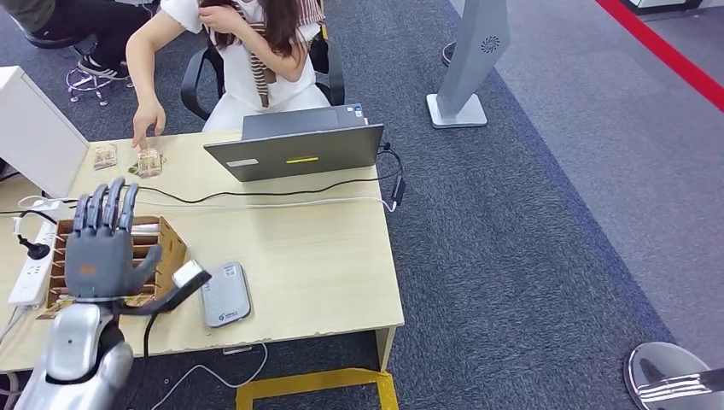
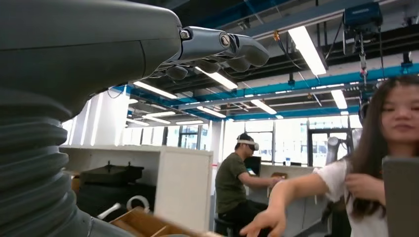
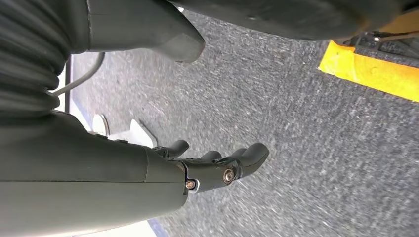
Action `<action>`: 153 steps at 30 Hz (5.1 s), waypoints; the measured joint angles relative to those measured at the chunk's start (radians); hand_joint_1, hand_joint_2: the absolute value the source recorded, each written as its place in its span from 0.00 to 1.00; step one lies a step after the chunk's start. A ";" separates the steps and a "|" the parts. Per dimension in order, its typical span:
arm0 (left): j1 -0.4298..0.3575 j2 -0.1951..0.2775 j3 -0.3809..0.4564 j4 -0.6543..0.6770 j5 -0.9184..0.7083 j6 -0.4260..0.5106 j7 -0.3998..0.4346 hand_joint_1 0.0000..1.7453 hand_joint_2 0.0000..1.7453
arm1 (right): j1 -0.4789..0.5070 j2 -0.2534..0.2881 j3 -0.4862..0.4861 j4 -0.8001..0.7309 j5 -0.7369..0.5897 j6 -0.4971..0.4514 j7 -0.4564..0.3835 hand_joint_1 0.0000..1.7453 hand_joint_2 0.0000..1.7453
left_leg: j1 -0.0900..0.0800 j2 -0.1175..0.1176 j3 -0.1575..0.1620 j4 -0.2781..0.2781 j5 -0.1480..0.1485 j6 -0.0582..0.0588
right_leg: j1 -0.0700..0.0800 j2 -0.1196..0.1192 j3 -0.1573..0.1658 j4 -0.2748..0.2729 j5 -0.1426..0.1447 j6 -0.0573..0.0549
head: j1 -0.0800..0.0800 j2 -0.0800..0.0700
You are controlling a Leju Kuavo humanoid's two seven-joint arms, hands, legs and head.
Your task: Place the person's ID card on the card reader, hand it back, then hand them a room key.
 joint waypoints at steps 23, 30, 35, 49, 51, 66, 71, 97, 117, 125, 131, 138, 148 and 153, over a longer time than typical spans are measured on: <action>0.259 0.048 0.073 -0.136 -0.004 -0.023 0.017 0.00 1.00 | 0.003 0.004 -0.041 0.003 -0.004 -0.003 -0.017 0.00 1.00 | 0.000 -0.005 0.000 0.000 0.000 0.000 | 0.000 -0.006 0.002 0.000 -0.001 0.000 | 0.000 0.000; 0.254 0.045 0.104 -0.061 -0.009 -0.035 0.025 0.00 1.00 | 0.002 0.004 -0.041 0.003 0.000 -0.001 -0.020 0.00 1.00 | 0.000 -0.005 0.000 0.000 0.000 0.000 | 0.000 -0.006 0.002 0.000 -0.001 0.000 | 0.000 0.000; 0.253 0.044 0.120 -0.028 -0.011 -0.045 0.035 0.00 1.00 | 0.002 0.004 -0.041 0.003 0.002 0.001 -0.021 0.00 1.00 | 0.000 -0.005 0.000 0.000 0.000 0.000 | 0.000 -0.006 0.002 0.000 -0.001 0.000 | 0.000 0.000; 0.242 0.035 0.146 0.032 -0.011 -0.056 0.036 0.00 1.00 | 0.002 0.004 -0.041 0.003 0.009 0.003 -0.009 0.00 1.00 | 0.000 -0.005 0.000 0.000 0.000 0.000 | 0.000 -0.006 0.002 0.000 -0.001 0.000 | 0.000 0.000; 0.236 0.033 0.150 0.040 -0.012 -0.059 0.036 0.00 1.00 | 0.002 0.004 -0.041 0.003 0.011 0.004 -0.008 0.00 1.00 | 0.000 -0.005 0.000 0.000 0.000 0.000 | 0.000 -0.006 0.002 0.000 -0.001 0.000 | 0.000 0.000; 0.215 0.020 0.156 0.067 -0.013 -0.063 0.036 0.00 1.00 | 0.001 0.004 -0.041 0.003 0.014 0.007 -0.007 0.00 1.00 | 0.000 -0.005 0.000 0.000 0.000 0.000 | 0.000 -0.006 0.002 0.000 -0.001 0.000 | 0.000 0.000; 0.211 0.018 0.156 0.067 -0.013 -0.063 0.036 0.00 1.00 | 0.001 0.004 -0.041 0.003 0.015 0.008 -0.007 0.00 1.00 | 0.000 -0.005 0.000 0.000 0.000 0.000 | 0.000 -0.006 0.002 0.000 -0.001 0.000 | 0.000 0.000; 0.198 0.011 0.156 0.072 0.015 -0.066 -0.006 1.00 1.00 | 0.000 0.003 -0.041 0.003 0.017 0.014 -0.009 0.00 1.00 | 0.000 -0.005 0.000 0.000 0.000 0.000 | 0.000 -0.006 0.002 0.000 -0.001 0.000 | 0.000 0.000; 0.189 0.011 0.156 0.071 0.025 -0.057 -0.021 1.00 1.00 | 0.000 0.003 -0.041 0.003 0.017 0.015 -0.008 0.00 1.00 | 0.001 -0.005 0.000 0.000 0.000 0.000 | 0.000 -0.006 0.002 0.000 -0.001 0.000 | 0.000 0.000; 0.153 0.011 0.155 -0.039 0.043 -0.072 -0.026 1.00 1.00 | -0.001 0.003 -0.044 0.003 0.017 0.015 -0.004 0.00 1.00 | 0.001 -0.006 0.001 0.000 0.001 0.000 | 0.000 -0.006 0.003 0.000 0.000 0.000 | 0.000 0.000; 0.151 0.011 0.155 -0.075 0.043 -0.066 -0.027 1.00 1.00 | -0.002 0.003 -0.045 0.003 0.018 0.015 -0.004 0.00 1.00 | 0.001 -0.006 0.001 0.000 0.001 0.000 | 0.000 -0.006 0.003 0.000 0.000 0.000 | 0.000 0.000; 0.074 0.014 0.149 -0.141 0.055 -0.088 -0.027 1.00 1.00 | -0.003 0.002 -0.045 0.003 0.030 0.019 -0.004 0.00 1.00 | 0.001 -0.007 0.001 0.001 0.002 0.000 | 0.001 -0.008 0.003 0.000 0.000 0.000 | 0.000 0.000; -0.350 0.015 0.131 0.104 0.021 -0.111 0.036 1.00 1.00 | -0.015 -0.004 -0.039 0.003 0.085 0.047 0.008 0.00 1.00 | 0.001 -0.008 0.001 0.001 0.005 0.000 | 0.001 -0.009 0.003 0.000 0.004 -0.001 | 0.000 0.000; -0.575 0.013 0.130 0.423 -0.029 -0.069 0.047 1.00 1.00 | -0.019 -0.008 -0.028 0.003 0.105 0.062 0.019 0.00 1.00 | 0.001 -0.007 0.001 0.001 0.006 -0.001 | 0.001 -0.008 0.003 0.001 0.004 -0.001 | 0.000 0.000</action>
